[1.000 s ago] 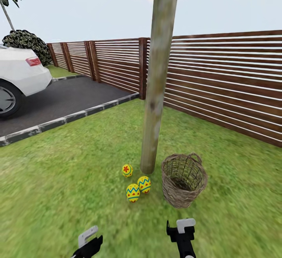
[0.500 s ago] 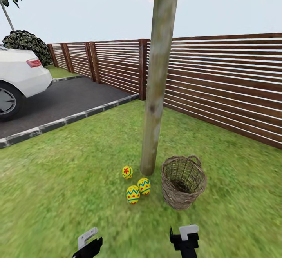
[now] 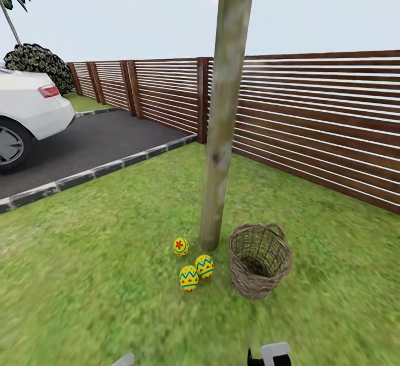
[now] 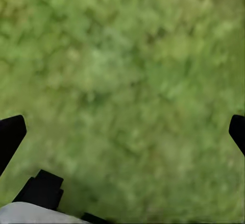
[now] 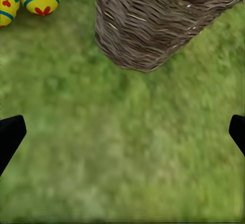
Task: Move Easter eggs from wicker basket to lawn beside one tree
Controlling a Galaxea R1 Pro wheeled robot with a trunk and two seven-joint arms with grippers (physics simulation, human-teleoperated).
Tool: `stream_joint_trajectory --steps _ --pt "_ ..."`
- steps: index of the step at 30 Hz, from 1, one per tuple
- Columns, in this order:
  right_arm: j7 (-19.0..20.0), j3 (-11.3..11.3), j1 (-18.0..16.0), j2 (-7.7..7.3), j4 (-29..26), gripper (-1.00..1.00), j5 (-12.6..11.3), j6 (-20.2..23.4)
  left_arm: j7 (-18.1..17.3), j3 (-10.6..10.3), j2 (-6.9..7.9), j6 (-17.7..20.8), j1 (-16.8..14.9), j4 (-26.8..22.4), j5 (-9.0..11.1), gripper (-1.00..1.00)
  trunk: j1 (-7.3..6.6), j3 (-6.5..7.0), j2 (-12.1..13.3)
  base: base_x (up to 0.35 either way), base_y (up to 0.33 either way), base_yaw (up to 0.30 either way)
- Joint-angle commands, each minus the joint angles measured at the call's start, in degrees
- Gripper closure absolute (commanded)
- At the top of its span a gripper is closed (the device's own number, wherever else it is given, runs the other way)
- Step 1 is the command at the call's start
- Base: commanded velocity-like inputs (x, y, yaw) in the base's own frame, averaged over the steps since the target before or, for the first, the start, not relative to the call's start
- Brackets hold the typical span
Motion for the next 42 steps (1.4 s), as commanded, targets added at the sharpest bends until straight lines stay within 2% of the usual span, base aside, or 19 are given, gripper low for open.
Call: stream_joint_trajectory --steps 1,7,11,21,42 --pt "-0.3 0.5 0.0 0.0 0.0 -1.0 -0.3 0.0 -0.1 -0.2 0.01 -0.2 0.5 0.0 0.6 -1.0 -0.23 0.14 0.4 0.0 0.0 0.0" --pt "-0.2 0.6 0.4 -0.02 0.0 -1.0 -0.3 0.0 -0.1 -0.2 -0.1 -0.1 4.7 0.0 0.6 -1.0 -1.55 1.22 2.8 0.0 0.0 0.0" --pt "-0.2 0.6 0.5 0.03 -0.1 -1.0 -0.3 -0.1 -0.2 -0.2 -0.24 -0.1 6.0 0.0 0.6 -1.0 -2.21 1.76 4.0 0.0 0.0 0.0" --pt "-0.3 0.5 0.5 0.01 -0.1 -1.0 -0.2 -0.1 -0.1 -0.2 -0.2 0.4 7.0 0.0 0.7 -1.0 -2.21 1.76 4.0 0.0 0.0 0.0" --pt "-0.2 0.5 0.6 -0.11 0.0 -1.0 -0.2 -0.1 -0.1 -0.2 -0.2 0.5 7.1 0.0 0.8 -1.0 -2.21 1.76 4.0 0.0 0.0 0.0"
